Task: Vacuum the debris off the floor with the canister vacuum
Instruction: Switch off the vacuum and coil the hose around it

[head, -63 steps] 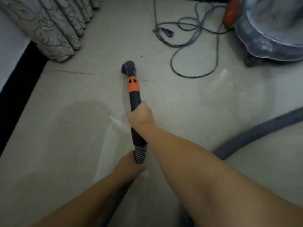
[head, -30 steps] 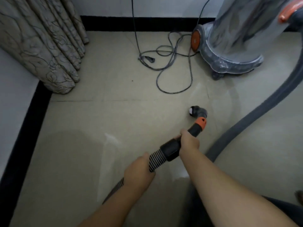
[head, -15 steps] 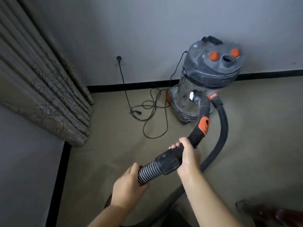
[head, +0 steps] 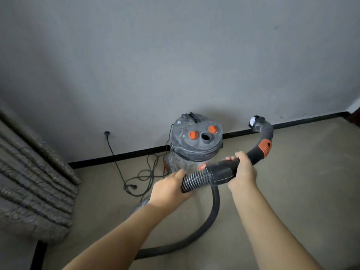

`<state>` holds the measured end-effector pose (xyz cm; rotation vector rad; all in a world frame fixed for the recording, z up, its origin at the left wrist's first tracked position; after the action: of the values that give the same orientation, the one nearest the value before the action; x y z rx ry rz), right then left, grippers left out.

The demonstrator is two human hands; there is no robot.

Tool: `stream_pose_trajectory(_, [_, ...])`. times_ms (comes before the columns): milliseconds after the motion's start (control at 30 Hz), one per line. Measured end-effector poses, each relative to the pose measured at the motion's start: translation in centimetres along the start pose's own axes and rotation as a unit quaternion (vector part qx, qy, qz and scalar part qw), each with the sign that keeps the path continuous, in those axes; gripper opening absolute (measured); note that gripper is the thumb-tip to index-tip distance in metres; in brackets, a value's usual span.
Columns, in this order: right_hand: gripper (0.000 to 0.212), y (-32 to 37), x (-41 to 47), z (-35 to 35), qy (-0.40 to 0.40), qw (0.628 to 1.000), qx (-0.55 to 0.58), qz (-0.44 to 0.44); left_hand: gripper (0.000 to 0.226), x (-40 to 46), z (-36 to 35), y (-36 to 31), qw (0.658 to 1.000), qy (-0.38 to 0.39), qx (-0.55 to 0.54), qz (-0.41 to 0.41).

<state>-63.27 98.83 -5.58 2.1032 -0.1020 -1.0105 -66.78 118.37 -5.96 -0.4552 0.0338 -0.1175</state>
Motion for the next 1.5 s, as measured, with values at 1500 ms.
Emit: stream_pose_trajectory(1500, [0.021,6.2,37.6,-7.5,-0.057,0.980,-0.132,-0.139,0.027,38.7,-19.9,6.9,0.911,0.194,0.032,0.363])
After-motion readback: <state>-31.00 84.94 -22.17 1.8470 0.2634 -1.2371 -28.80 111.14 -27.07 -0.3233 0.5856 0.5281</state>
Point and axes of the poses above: each hand's wrist, its own x-axis towards the middle knuckle, its own z-axis out of the back of the hand, y = z × x, the point moved 6 cm from there along x, towards the middle knuckle
